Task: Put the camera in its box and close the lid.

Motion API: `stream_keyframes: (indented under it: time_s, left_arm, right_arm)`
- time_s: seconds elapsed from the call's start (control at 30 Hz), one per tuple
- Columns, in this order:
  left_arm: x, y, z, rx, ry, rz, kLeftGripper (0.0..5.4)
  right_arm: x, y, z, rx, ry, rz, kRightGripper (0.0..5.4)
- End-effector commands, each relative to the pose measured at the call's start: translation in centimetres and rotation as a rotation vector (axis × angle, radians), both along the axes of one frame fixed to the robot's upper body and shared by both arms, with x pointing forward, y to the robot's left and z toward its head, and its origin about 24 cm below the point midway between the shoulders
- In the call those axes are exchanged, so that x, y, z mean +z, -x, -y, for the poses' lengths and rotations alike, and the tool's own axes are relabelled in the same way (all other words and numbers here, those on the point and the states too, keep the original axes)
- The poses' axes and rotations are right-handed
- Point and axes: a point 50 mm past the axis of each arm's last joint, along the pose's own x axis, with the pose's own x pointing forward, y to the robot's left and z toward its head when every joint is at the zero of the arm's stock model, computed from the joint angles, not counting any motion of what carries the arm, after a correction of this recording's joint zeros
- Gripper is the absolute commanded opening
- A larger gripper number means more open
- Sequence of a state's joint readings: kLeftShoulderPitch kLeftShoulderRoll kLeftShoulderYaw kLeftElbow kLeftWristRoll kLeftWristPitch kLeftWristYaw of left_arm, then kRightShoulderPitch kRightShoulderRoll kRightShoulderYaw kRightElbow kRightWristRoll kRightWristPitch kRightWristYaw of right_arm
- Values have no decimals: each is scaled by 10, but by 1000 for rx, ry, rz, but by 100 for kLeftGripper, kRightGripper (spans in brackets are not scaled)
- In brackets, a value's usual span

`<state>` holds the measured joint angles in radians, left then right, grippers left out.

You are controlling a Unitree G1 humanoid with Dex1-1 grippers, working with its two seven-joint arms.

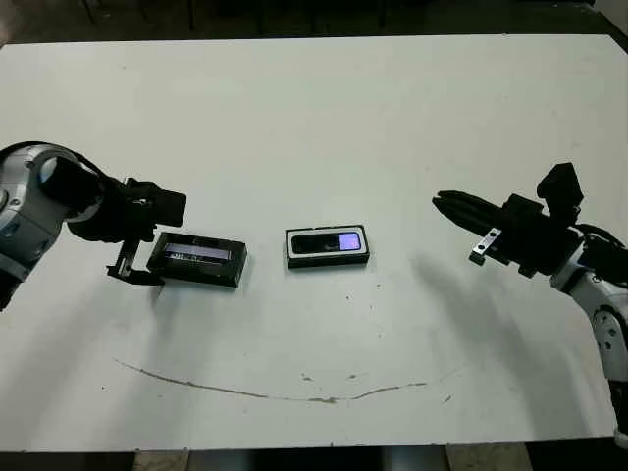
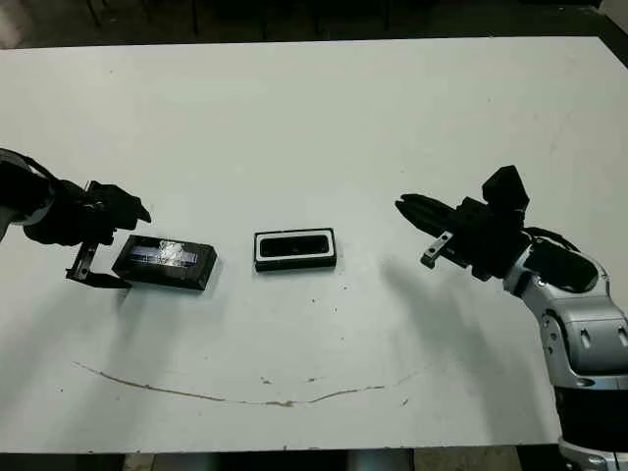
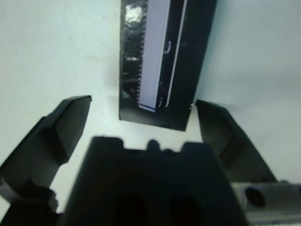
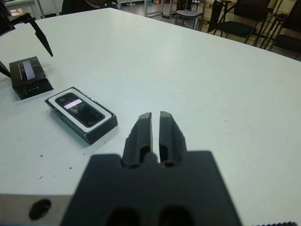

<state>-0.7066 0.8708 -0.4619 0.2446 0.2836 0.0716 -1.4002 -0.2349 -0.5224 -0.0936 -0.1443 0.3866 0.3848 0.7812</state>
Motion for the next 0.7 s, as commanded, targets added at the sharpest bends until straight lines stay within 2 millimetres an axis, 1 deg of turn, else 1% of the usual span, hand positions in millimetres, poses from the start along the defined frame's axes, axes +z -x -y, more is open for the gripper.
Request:
stream_keyframes:
  time_s: [0.03,0.13,0.3,0.53,0.7]
  left_arm:
    - [-20,3,-6,17,-46,-50,539]
    - [-24,3,-7,28,-41,-53,539]
    - [-27,4,-3,-15,-47,-53,539]
    - [-31,3,0,20,-48,-85,539]
    - [-39,4,1,3,-44,-115,539]
  right_arm:
    - [-5,3,3,-5,3,-37,0]
    - [-6,3,4,1,4,-38,0]
    - [-8,5,5,-9,26,-40,0]
    - [-10,6,8,-6,8,-60,0]
    - [-13,7,9,-1,-2,-65,0]
